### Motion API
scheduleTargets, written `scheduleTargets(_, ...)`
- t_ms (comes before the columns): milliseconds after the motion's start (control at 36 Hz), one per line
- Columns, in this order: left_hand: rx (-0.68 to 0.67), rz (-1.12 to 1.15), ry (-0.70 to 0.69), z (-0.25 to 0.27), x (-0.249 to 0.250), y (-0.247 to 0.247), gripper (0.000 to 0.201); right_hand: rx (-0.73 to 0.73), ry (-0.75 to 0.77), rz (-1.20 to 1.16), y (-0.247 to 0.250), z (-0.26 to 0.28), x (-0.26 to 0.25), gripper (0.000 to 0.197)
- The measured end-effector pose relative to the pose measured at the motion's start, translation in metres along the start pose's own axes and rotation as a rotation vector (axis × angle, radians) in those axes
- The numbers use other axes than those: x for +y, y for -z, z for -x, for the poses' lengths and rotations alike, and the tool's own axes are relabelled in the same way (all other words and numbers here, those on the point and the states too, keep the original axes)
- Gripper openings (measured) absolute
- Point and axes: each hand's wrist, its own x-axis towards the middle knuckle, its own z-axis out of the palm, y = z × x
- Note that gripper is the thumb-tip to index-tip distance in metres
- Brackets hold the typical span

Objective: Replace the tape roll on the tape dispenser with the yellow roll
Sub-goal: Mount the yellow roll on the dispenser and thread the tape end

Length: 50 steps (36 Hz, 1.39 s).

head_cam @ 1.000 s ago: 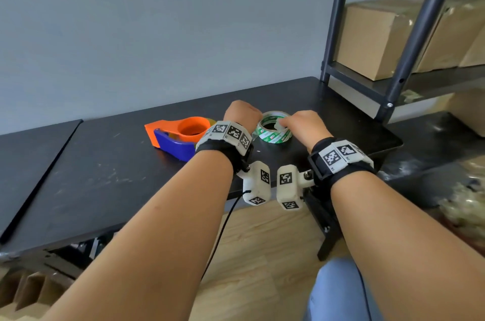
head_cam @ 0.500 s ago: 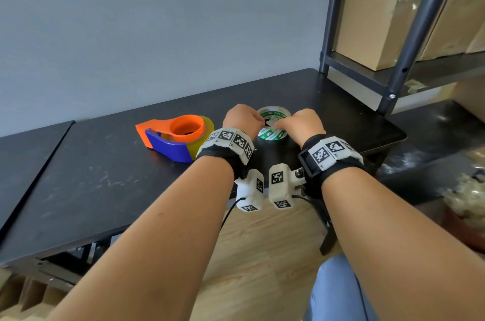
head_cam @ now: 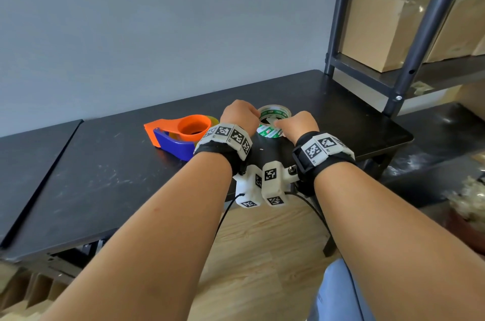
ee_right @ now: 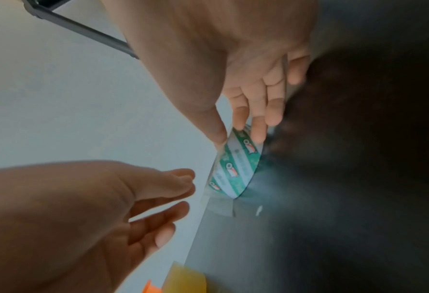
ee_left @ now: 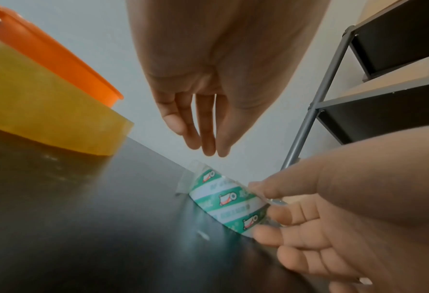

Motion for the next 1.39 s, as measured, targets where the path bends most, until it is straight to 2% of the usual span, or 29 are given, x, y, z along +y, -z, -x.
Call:
scheduleTargets(139, 0.053, 0.018, -0.008, 0.001, -0.011, 0.021, 0.032, -0.007, 0.016, 0.042, -0.011, 0.002, -0.009, 0.042)
scheduleTargets(278, 0.088, 0.044, 0.01, 0.005, -0.019, 0.043, 0.036, 0.054, 0.071, 0.066, -0.013, 0.007, -0.02, 0.021)
scheduleTargets(389, 0.098, 0.013, 0.013, 0.013, -0.027, 0.057, 0.037, 0.001, 0.198, 0.109, -0.013, 0.023, -0.037, 0.009)
scheduleTargets(472, 0.086, -0.044, 0.027, 0.024, -0.036, 0.068, 0.038, -0.059, 0.291, 0.133, -0.017, 0.037, -0.049, 0.028)
scheduleTargets(666, 0.091, -0.142, 0.081, 0.053, -0.066, 0.098, 0.032, -0.132, 0.381, 0.324, -0.031, 0.076, -0.067, 0.026)
scheduleTargets(750, 0.085, -0.166, 0.13, 0.064, -0.078, 0.111, 0.033, -0.159, 0.424, 0.317, -0.038, 0.09, -0.071, 0.026)
scheduleTargets(916, 0.092, -0.165, 0.158, 0.076, -0.102, 0.117, 0.029, -0.272, 0.474, 0.389, -0.058, 0.109, -0.075, 0.042)
scheduleTargets(1055, -0.051, -0.142, 0.134, 0.08, -0.115, 0.11, 0.039, -0.369, 0.485, 0.468, -0.072, 0.114, -0.075, 0.046)
scheduleTargets(1194, -0.097, -0.1, 0.137, 0.075, -0.121, 0.1, 0.049, -0.321, 0.443, 0.522, -0.079, 0.11, -0.075, 0.047)
scheduleTargets(1305, -0.012, -0.048, 0.167, 0.067, -0.124, 0.095, 0.032, -0.293, 0.45, 0.536, -0.082, 0.107, -0.082, 0.044)
scheduleTargets(1388, 0.047, 0.007, 0.236, 0.059, -0.129, 0.095, 0.036, -0.309, 0.47, 0.547, -0.085, 0.107, -0.087, 0.042)
